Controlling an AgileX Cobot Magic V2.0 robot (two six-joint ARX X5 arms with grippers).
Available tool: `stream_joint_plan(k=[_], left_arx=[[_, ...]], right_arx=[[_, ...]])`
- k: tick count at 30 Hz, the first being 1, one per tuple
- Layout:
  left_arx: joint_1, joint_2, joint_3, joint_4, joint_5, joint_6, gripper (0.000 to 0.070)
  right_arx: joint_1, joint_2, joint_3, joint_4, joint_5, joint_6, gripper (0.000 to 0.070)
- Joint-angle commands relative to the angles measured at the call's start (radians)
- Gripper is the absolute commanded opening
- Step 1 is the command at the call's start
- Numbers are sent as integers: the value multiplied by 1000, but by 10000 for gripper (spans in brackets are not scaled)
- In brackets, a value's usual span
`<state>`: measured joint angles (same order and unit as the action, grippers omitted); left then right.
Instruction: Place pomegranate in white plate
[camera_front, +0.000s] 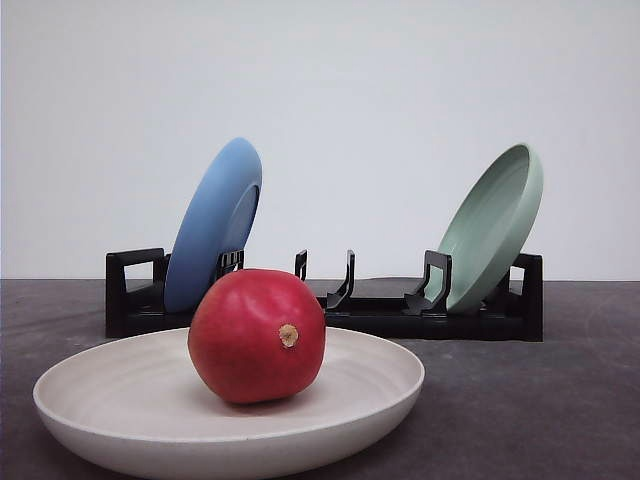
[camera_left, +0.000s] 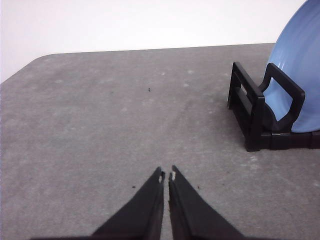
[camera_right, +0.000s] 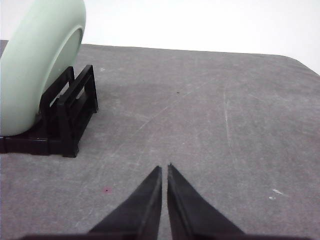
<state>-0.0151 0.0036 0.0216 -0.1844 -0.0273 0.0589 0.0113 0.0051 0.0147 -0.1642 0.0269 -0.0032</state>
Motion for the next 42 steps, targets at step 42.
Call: stream_joint_plan(k=[42], left_arx=[[1, -2, -10, -3, -2, -7, 0]], right_arx=[[0, -2, -4, 8, -1, 3, 15]])
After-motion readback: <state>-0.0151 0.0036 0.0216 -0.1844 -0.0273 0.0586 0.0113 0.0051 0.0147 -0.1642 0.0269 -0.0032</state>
